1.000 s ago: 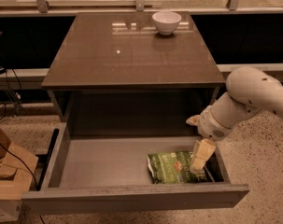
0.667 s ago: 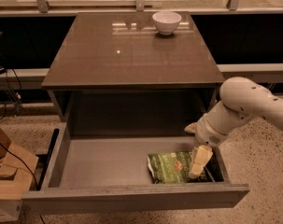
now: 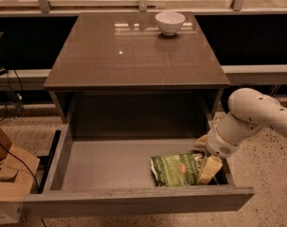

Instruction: Pick green jalapeno chip bag from top drawer and place on counter

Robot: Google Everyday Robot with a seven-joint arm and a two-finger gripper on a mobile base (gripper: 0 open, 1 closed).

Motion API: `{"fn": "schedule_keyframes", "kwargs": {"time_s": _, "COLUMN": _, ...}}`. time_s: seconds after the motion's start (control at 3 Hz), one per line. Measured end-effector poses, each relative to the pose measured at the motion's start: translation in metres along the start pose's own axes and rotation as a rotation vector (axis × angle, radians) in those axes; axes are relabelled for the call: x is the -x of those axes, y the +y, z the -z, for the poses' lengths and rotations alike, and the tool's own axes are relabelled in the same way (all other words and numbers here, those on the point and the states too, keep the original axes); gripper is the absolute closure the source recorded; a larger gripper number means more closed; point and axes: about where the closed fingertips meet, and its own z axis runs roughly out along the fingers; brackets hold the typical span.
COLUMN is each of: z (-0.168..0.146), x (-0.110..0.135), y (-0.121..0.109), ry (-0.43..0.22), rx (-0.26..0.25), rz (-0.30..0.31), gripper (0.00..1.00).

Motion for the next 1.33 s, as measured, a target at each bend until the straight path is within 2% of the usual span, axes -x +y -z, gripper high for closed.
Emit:
{"fn": "schedule_keyframes", "kwargs": {"time_s": 0.67, "z": -0.003, "x": 0.009, "y": 0.001, "ry": 0.000, "rx": 0.000, "rz": 0.000, "gripper": 0.64}}
{"fn": "schedule_keyframes", "kwargs": {"time_s": 1.0, "z": 0.014, "x": 0.021, "y": 0.007, "ry": -0.073, "rx": 0.016, "rz": 0.019, "gripper": 0.88}}
{"fn": "schedule_keyframes", "kwargs": {"time_s": 1.33, "z": 0.058, "x": 0.057, "y": 0.006, "ry": -0.209, "rx": -0.003, "rz": 0.092, "gripper": 1.00}}
